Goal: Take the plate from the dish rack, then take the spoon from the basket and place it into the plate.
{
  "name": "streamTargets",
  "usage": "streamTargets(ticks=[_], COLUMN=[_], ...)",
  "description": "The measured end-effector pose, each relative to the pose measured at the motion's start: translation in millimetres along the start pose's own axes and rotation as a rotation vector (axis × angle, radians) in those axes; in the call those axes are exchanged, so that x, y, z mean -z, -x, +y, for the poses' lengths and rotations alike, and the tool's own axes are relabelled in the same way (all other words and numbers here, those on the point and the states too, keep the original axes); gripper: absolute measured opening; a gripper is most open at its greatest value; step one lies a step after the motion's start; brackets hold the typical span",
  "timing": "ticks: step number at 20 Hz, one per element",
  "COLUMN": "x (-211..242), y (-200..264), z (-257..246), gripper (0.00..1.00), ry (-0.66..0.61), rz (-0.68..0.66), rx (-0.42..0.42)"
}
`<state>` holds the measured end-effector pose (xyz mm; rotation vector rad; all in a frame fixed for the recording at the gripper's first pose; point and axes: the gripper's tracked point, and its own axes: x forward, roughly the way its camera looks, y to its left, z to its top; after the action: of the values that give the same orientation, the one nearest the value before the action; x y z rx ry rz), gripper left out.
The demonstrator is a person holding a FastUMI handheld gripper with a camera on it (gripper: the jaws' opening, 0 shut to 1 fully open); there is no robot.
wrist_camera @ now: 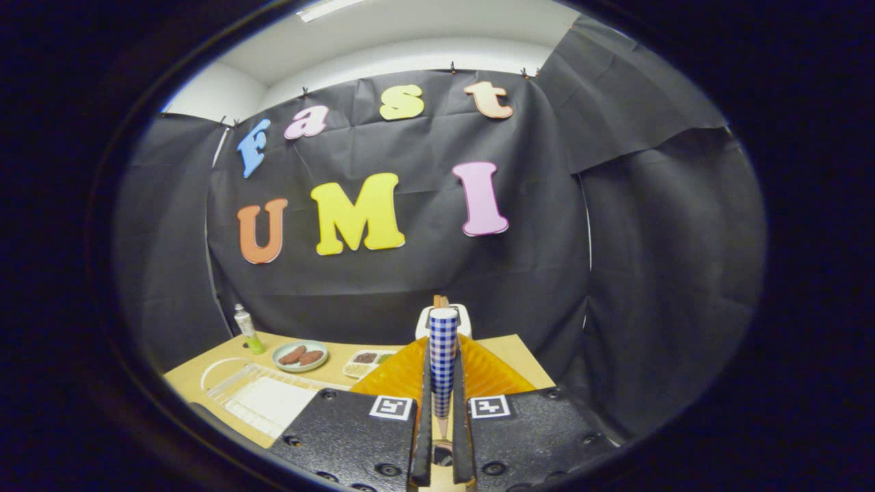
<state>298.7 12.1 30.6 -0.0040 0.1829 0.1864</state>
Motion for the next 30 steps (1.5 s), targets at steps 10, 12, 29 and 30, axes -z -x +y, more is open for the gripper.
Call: streamTargets(ticks=[10, 12, 29, 30], x=[37.2, 60.5, 232.4, 234.7], y=[104.8, 115.1, 131.7, 131.8], z=[120.3, 145.8, 220.5, 217.4], gripper=[0.17, 0.17, 0.20, 0.19], ry=[-0.023, 0.001, 0.048, 0.045], rz=[-0.021, -0.018, 0.038, 0.033], rx=[-0.106, -0.117, -0.085, -0.077])
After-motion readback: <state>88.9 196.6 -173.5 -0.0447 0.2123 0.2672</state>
